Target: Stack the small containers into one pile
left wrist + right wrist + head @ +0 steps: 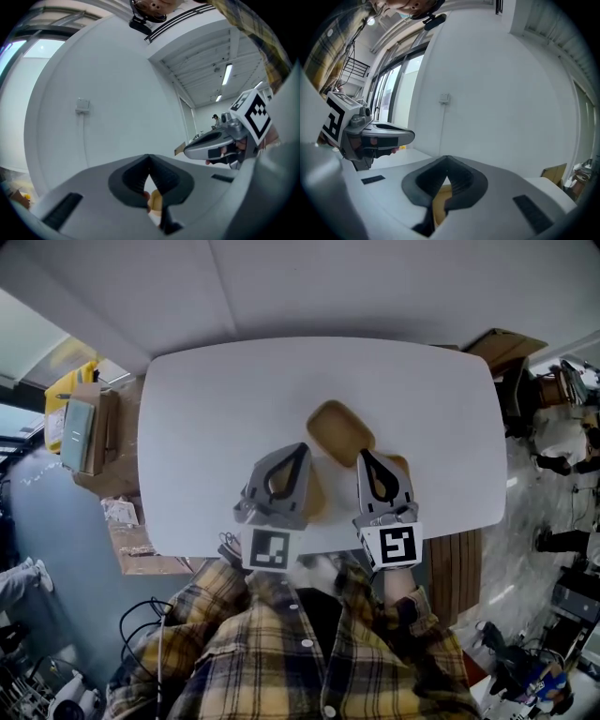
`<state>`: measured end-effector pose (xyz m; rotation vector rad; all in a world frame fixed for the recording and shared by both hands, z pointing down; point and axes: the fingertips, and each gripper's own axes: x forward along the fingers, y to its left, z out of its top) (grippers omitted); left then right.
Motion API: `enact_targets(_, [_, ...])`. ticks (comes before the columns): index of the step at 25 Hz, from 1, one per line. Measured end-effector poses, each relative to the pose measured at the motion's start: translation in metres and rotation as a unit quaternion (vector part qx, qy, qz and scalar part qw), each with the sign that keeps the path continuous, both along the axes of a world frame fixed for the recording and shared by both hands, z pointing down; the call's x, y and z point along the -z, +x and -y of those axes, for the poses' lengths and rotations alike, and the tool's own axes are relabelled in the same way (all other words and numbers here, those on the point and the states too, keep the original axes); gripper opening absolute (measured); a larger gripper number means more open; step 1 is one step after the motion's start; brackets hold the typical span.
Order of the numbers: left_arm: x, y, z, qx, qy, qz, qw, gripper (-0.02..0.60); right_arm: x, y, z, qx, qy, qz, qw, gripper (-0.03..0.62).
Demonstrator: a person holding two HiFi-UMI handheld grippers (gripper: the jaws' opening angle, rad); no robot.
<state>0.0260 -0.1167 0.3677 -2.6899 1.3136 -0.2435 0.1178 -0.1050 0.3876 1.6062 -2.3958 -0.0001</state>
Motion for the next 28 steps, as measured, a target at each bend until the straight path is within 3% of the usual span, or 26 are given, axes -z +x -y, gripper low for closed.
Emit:
enact_targets(5, [0.005, 0.000, 0.004, 0.036, 0.005, -0.002, 0.9993, 0.018, 0.003, 0.006, 0.011, 0.041, -0.010, 0.016, 0.999, 0.015])
enact_targets(17, [0.003, -0.003, 0.003, 0.084, 0.009, -0.001, 0.9964, 0.018, -0.008, 0.020, 0.019, 0.066, -0.031, 0.025, 0.997, 0.015])
enact_targets(28, [-0.005, -0.014, 0.005, 0.111, -0.002, 0.003, 0.9938, 0.018, -0.031, 0.034, 0.046, 0.116, -0.117, 0.033, 0.986, 0.020])
